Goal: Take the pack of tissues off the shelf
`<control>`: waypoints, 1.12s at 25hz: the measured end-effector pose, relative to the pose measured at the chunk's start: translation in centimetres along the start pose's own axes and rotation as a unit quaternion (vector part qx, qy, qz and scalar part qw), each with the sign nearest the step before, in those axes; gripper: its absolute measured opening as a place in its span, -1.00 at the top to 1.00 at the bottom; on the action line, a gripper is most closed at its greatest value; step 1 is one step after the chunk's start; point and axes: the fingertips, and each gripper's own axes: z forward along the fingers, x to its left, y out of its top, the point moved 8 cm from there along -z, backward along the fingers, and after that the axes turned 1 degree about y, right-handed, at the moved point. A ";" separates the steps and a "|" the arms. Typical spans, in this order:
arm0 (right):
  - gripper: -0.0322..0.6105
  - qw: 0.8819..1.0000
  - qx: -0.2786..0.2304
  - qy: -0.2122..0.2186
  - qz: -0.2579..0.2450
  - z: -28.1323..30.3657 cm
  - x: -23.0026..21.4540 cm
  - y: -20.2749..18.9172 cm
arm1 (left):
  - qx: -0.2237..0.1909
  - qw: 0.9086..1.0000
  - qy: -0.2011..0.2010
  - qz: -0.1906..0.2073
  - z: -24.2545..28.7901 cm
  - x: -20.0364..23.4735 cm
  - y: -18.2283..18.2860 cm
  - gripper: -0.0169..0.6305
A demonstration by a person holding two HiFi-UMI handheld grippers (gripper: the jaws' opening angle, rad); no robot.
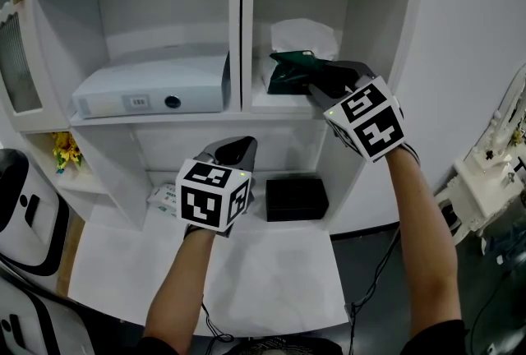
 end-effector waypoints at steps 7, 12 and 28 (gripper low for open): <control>0.75 1.000 0.001 0.001 -0.006 0.3 0.6 0.3 | -0.001 1.000 0.011 -0.003 -0.7 0.7 -0.2 0.92; 0.86 1.000 -0.007 0.004 0.008 0.2 0.7 0.0 | 0.001 1.000 0.017 -0.002 -1.3 0.7 -0.2 0.92; 0.88 0.996 -0.066 -0.020 0.052 -2.0 1.2 0.2 | 0.004 0.999 0.039 0.004 -3.4 -1.0 0.4 0.92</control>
